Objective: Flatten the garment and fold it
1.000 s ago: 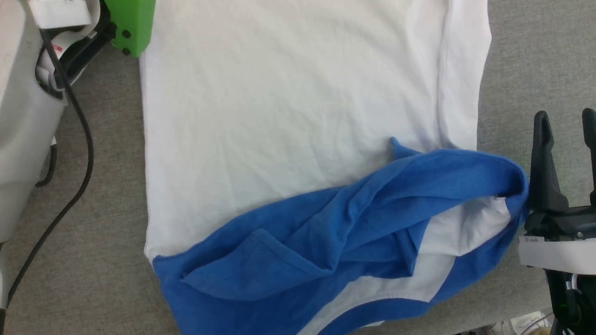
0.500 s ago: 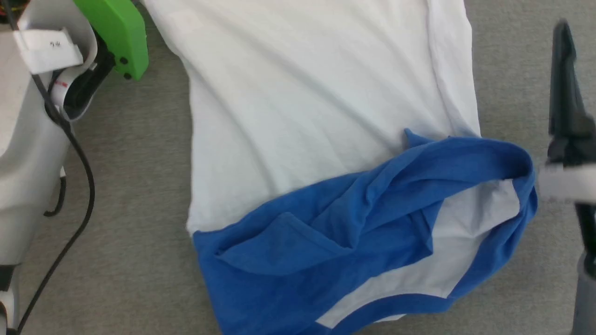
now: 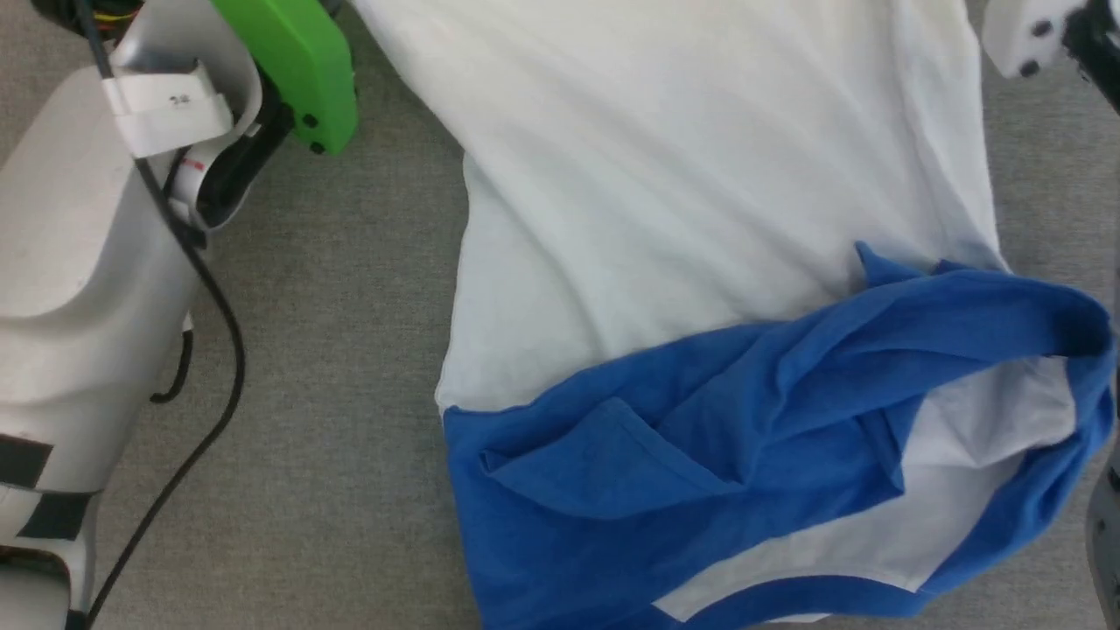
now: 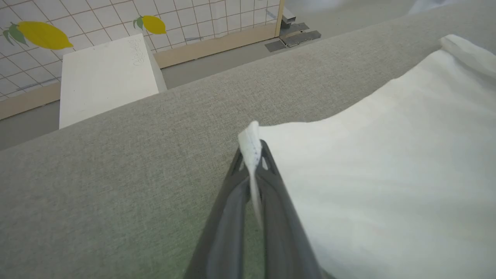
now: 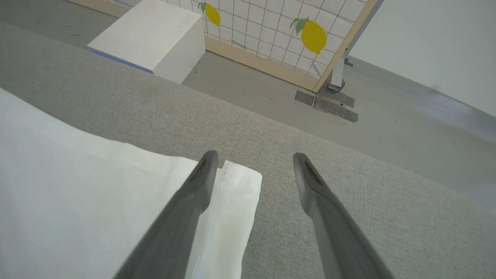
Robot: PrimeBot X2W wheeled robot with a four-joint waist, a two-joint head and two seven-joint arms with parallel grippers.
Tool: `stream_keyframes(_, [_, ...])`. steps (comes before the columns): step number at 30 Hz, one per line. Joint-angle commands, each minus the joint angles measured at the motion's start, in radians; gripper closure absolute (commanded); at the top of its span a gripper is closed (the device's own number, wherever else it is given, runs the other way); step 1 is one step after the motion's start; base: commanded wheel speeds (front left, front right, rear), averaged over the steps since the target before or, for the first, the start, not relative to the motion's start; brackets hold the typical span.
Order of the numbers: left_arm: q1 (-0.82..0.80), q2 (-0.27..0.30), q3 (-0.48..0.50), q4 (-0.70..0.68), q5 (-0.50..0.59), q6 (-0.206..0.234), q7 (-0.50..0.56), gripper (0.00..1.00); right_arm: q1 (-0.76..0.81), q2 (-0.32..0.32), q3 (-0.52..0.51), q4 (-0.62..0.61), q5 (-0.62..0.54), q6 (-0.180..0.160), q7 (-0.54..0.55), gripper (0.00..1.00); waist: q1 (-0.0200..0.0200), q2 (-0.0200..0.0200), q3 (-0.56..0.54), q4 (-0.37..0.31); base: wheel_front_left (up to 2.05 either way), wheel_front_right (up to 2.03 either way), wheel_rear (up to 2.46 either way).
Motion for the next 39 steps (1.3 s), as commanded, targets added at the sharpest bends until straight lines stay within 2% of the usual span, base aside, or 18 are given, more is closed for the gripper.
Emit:
stream_keyframes(1, [-0.019,-0.01,-0.004,0.004,-0.005,-0.001,-0.007,1.0,-0.023,0.012,0.009,0.047,-0.028,-0.002,0.029,0.0,-0.0001,0.0,0.034,0.03,0.0,0.0,0.0])
stream_keyframes(6, [-0.045,-0.038,-0.018,0.028,-0.003,-0.009,-0.019,1.0,-0.068,0.033,0.036,0.171,-0.085,-0.002,0.088,0.0,-0.0001,0.0,0.056,0.051,0.0,0.0,0.0])
stream_keyframes(12, [-0.062,-0.054,-0.029,0.056,-0.004,-0.017,-0.032,1.0,-0.074,0.032,0.032,0.239,-0.118,-0.002,0.077,0.0,-0.0001,0.0,0.066,0.064,0.0,0.0,0.0])
stream_keyframes(13, [-0.064,-0.056,-0.031,0.06,-0.005,-0.019,-0.034,1.0,-0.074,0.032,0.028,0.246,-0.123,-0.002,0.071,0.11,-0.0001,0.0,0.067,0.065,0.0,0.0,0.0])
stream_keyframes(14, [-0.066,-0.058,-0.032,0.065,-0.006,-0.02,-0.037,1.0,-0.073,0.032,0.022,0.254,-0.129,-0.002,0.064,0.53,-0.0001,0.0,0.069,0.067,0.0,0.0,0.0])
stream_keyframes(15, [-0.068,-0.06,-0.033,0.068,-0.007,-0.021,-0.038,1.0,-0.074,0.034,0.013,0.259,-0.133,-0.002,0.058,0.58,-0.0001,0.0,0.071,0.068,0.0,0.0,0.0])
stream_keyframes(16, [-0.071,-0.061,-0.034,0.073,-0.008,-0.022,-0.04,1.0,-0.077,0.037,0.0,0.263,-0.139,-0.002,0.046,1.0,-0.0001,0.0,0.072,0.068,0.0,0.0,0.0])
stream_keyframes(28, [-0.089,-0.042,0.01,0.111,-0.018,-0.009,-0.116,1.0,-0.111,0.063,-0.134,0.279,-0.126,-0.002,-0.153,1.0,-0.0001,0.0,0.011,0.053,0.0,0.0,0.0])
stream_keyframes(33, [-0.085,-0.027,0.033,0.114,-0.024,0.0,-0.15,1.0,-0.093,0.062,-0.163,0.261,-0.082,-0.002,-0.19,1.0,-0.0001,0.0,-0.044,0.047,0.0,0.0,0.0])
stream_keyframes(39, [-0.045,-0.001,0.059,0.086,-0.038,0.005,-0.201,1.0,-0.02,0.046,-0.186,0.17,0.008,-0.002,-0.213,1.0,-0.0001,0.0,-0.109,0.047,0.0,0.0,0.0])
